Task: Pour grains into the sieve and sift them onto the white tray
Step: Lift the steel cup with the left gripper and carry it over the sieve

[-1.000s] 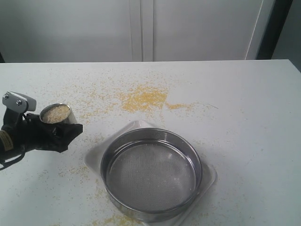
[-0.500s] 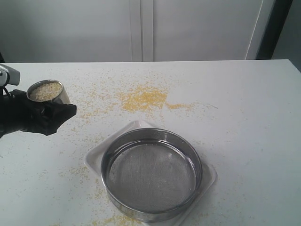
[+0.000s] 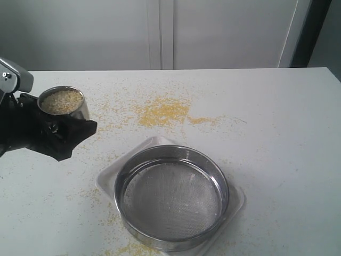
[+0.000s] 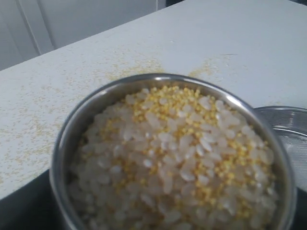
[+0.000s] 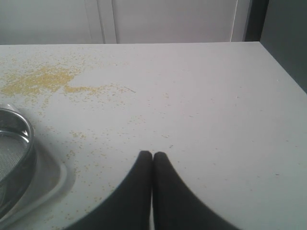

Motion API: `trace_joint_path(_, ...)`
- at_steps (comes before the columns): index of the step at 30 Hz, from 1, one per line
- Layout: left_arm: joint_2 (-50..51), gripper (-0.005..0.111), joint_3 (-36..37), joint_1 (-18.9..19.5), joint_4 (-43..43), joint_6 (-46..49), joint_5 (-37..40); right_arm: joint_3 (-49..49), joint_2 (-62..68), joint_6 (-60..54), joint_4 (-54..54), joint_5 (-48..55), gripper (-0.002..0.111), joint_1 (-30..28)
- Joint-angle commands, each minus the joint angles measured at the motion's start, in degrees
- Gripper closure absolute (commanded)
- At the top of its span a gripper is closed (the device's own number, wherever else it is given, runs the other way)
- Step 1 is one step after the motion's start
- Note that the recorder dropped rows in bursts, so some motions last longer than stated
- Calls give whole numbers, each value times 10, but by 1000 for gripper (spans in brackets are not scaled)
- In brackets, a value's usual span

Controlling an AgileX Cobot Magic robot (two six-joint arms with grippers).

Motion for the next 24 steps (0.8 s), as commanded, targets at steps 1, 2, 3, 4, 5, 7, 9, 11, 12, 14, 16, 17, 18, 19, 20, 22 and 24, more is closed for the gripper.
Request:
trace_joint_path(1,-12,107,-2,-45,-7,-14,12,3,-3,1,0,-9,108,3)
trace_joint_path(2,-12,107,-2,-55,-9,-15,17,3,-3,1,0,-9,108,3)
trace_joint_path(3,-12,107,-2,-64,-11,-15,23,3,-3,1,0,-9,108,3)
trace_joint_path(4,-12,107,-2,-74,-13,-15,29,3,-3,1,0,-9,108,3)
trace_joint_path(5,-12,107,-2,-85,-17,-15,36,3,-3,1,0,-9,108,3)
trace_joint_path(7,-12,107,-3,-104,-22,-15,49,3,-3,1,0,-9,108,3)
trace_joint_path(9,-12,107,-10,-131,-22,-16,76,3,-3,1,0,-9,108,3)
trace_joint_path(11,-12,107,-25,-163,-22,-16,121,3,-3,1,0,-9,108,3)
trace_joint_path(12,-12,107,-33,-175,-22,-16,141,3,-3,1,0,-9,108,3)
trace_joint_path(14,-12,107,-50,-203,-22,-18,181,3,-3,1,0,-9,108,3)
trace_joint_path(16,-12,107,-63,-223,-22,-18,209,3,-3,1,0,-9,108,3)
trace_joint_path(17,-12,107,-69,-233,-22,-18,221,3,-3,1,0,-9,108,3)
trace_joint_path(18,-12,107,-73,-242,-22,-18,230,3,-3,1,0,-9,108,3)
trace_joint_path(19,-12,107,-76,-251,-22,-18,234,3,-3,1,0,-9,108,3)
trace_joint_path(20,-11,107,-79,-259,-22,-17,236,3,-3,1,0,-9,108,3)
trace_joint_path(22,-8,107,-83,-273,-22,-15,236,3,-3,1,0,-9,108,3)
trace_joint_path(24,-6,107,-87,-288,-22,-14,251,3,-3,1,0,-9,108,3)
